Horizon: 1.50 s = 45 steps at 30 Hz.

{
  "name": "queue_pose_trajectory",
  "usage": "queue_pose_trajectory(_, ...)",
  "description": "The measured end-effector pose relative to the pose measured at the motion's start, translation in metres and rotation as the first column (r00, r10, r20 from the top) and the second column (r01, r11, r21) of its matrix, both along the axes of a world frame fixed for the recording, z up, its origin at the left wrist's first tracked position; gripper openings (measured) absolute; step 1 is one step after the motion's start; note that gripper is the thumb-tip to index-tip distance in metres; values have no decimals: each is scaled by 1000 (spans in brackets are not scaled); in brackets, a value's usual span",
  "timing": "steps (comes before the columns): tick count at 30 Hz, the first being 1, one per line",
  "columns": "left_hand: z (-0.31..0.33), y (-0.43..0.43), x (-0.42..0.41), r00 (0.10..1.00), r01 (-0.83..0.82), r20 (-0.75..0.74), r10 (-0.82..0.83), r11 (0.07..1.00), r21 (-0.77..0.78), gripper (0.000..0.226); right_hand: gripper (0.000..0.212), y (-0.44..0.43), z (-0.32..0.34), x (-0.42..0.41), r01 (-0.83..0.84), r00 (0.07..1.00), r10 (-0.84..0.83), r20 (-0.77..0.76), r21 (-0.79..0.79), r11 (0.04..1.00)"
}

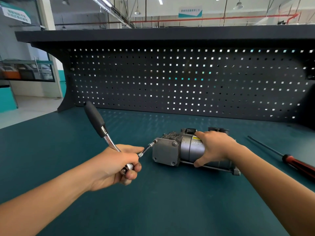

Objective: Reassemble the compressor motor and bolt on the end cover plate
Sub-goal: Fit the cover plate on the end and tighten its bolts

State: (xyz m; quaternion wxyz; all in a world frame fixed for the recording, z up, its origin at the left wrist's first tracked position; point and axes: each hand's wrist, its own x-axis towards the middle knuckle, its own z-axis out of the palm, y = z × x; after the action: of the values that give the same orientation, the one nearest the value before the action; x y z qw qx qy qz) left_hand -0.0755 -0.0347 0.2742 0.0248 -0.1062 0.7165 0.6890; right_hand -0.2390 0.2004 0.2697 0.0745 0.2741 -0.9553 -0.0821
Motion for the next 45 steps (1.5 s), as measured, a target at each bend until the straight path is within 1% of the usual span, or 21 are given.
queue_pose_trajectory(6,0,4,1,1000,2,-7,-2,999,54,44,99,2,-1,0,10,1000,-10,-15,-8,1000)
queue_pose_trajectory(8,-5,4,5,1000,1,-4,-1,991,135,41,99,3,-3,0,11,1000,-11,-25,-26,1000)
queue_pose_trajectory(10,-11,-3,14,1000,18,8,-21,964,265,43,99,4,-4,0,11,999,-13,-49,-31,999)
queue_pose_trajectory(12,-20,-17,28,999,37,14,-45,936,351,47,104,4,-4,1,22,996,-20,-87,15,1000)
queue_pose_trajectory(14,-31,-35,40,1000,-19,4,19,953,303,45,117,4,-4,8,77,995,-72,-74,60,995)
queue_pose_trajectory(15,-35,-44,43,996,-83,-1,86,964,254,42,119,1,-3,14,93,994,-90,-69,39,995)
queue_pose_trajectory(16,-37,-53,45,987,-155,-9,160,965,213,40,116,-3,-2,23,73,994,-76,-81,-33,997)
queue_pose_trajectory(17,-39,-62,44,973,-221,-20,229,956,192,37,107,-11,-3,34,-10,989,-14,-149,-159,987)
queue_pose_trajectory(18,-39,-70,40,957,-280,-27,290,941,192,34,92,-23,-4,47,-167,956,81,-284,-293,941)
queue_pose_trajectory(19,-39,-78,36,939,-330,-25,342,921,207,32,74,-39,-6,62,-343,885,150,-441,-399,850)
queue_pose_trajectory(20,-38,-86,30,925,-366,-17,380,900,238,31,55,-60,-11,77,-470,828,188,-529,-471,747)
queue_pose_trajectory(21,-39,-92,25,915,-386,-6,403,881,275,31,40,-83,-16,90,-509,833,243,-497,-518,687)
queue_pose_trajectory(22,-41,-98,20,911,-393,4,412,865,311,30,30,-107,-23,100,-463,882,301,-362,-544,700)
queue_pose_trajectory(23,-44,-104,18,910,-393,12,413,855,340,30,25,-131,-32,106,-377,926,324,-195,-548,747)
queue_pose_trajectory(25,-52,-108,14,911,-389,18,413,842,374,27,25,-166,-49,106,-198,960,275,53,-564,802)
queue_pose_trajectory(27,-59,-112,13,913,-383,31,406,829,408,23,25,-192,-60,97,-26,956,198,215,-613,790)
queue_pose_trajectory(28,-61,-113,13,915,-376,37,401,820,432,22,25,-201,-64,93,43,953,157,260,-625,779)
queue_pose_trajectory(30,-62,-115,12,918,-365,44,393,799,479,20,23,-217,-69,85,114,956,83,281,-619,777)
queue_pose_trajectory(33,-62,-119,10,920,-360,57,387,780,513,19,24,-227,-72,80,144,965,26,260,-614,776)
queue_pose_trajectory(40,-64,-117,9,936,-334,52,349,827,452,27,34,-226,-73,78,109,958,98,271,-655,747)
queue_pose_trajectory(45,-64,-118,13,938,-332,60,342,835,438,31,25,-229,-77,82,69,956,146,254,-681,729)
